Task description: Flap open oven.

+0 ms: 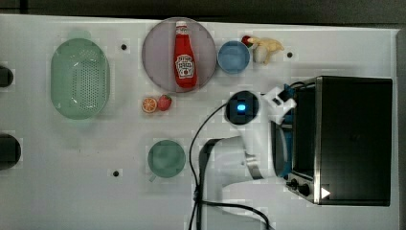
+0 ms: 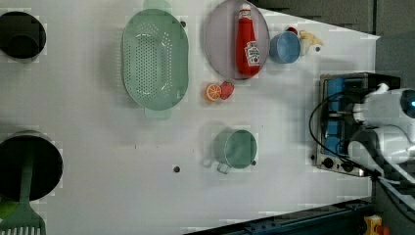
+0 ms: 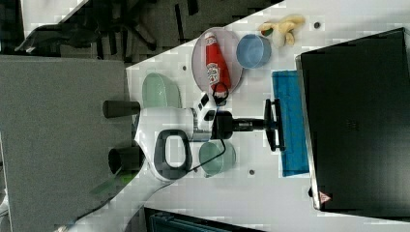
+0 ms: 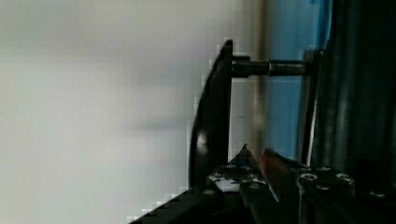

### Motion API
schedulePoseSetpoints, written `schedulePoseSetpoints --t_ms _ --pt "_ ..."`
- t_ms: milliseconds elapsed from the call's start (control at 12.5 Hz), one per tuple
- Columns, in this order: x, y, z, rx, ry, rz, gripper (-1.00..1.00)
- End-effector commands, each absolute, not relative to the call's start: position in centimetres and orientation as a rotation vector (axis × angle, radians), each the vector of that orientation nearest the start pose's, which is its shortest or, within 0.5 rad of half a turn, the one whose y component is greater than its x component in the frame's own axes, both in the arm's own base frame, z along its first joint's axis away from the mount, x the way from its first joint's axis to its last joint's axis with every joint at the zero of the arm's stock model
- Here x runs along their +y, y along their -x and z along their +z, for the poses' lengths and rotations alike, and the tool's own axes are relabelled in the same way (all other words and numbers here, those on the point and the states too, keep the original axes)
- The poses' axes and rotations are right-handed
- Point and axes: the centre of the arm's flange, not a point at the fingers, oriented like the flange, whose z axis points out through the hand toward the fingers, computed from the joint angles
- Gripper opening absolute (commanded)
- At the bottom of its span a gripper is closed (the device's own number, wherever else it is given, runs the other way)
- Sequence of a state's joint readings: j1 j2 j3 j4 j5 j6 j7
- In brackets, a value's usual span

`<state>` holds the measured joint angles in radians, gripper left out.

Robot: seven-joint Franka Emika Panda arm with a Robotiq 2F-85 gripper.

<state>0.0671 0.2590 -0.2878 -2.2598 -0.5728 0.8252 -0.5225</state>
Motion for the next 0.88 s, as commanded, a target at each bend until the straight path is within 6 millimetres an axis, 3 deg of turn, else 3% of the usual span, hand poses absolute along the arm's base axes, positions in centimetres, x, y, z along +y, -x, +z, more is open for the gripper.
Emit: schedulePoseSetpoints --t_ms 80,320,720,880 --pt "-6.6 -51.2 19.7 0.117 3.667 0.201 -0.65" --pt "-4.1 -51.1 16.4 0.176 3.759 0.152 -0.65" --pt "-1.1 -51.2 11.9 -0.014 3.849 0.224 -0.65" --pt "-0.8 -51.2 11.0 -0.040 3.856 0.241 -0.65"
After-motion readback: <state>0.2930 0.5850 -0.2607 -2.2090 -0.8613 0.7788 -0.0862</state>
